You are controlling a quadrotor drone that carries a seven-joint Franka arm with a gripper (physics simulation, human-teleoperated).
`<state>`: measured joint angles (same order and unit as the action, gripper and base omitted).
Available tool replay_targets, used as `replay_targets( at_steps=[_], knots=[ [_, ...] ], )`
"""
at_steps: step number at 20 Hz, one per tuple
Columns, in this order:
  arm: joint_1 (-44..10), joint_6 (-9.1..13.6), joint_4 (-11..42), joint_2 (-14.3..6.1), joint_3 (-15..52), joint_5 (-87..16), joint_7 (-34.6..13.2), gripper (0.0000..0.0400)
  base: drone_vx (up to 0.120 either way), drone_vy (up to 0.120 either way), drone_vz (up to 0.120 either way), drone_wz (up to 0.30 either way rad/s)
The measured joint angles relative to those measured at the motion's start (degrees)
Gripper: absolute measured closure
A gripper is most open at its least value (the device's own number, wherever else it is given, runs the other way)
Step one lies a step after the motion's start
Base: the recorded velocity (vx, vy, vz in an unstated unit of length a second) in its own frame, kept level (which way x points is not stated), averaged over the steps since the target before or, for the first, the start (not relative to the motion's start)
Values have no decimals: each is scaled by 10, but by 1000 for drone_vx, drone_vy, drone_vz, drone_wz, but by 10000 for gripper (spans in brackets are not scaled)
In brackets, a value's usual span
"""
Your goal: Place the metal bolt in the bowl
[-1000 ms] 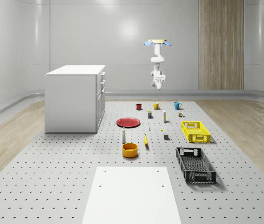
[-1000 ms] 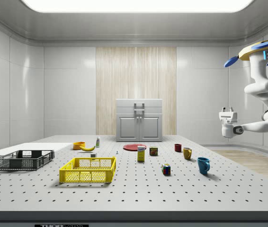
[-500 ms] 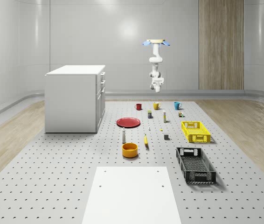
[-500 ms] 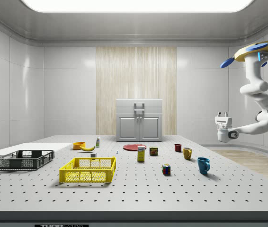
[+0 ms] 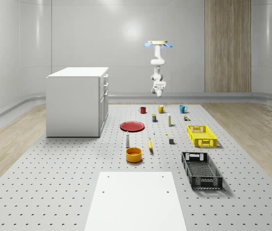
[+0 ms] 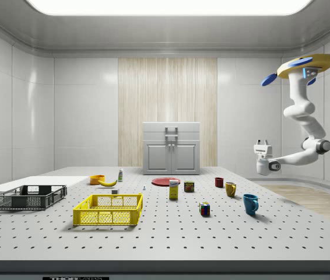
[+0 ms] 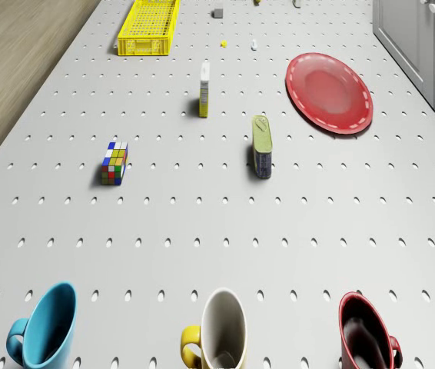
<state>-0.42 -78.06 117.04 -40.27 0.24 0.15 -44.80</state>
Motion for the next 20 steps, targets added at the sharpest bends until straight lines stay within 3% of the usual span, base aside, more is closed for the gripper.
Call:
replay_targets(
  at_steps=[13, 20],
  knots=[
    [-1, -5, 2, -3, 1, -1, 0, 0, 120, -120, 0, 0],
    [-2, -8, 4, -5, 3, -3, 0, 0, 120, -6, 0, 0]
  ],
)
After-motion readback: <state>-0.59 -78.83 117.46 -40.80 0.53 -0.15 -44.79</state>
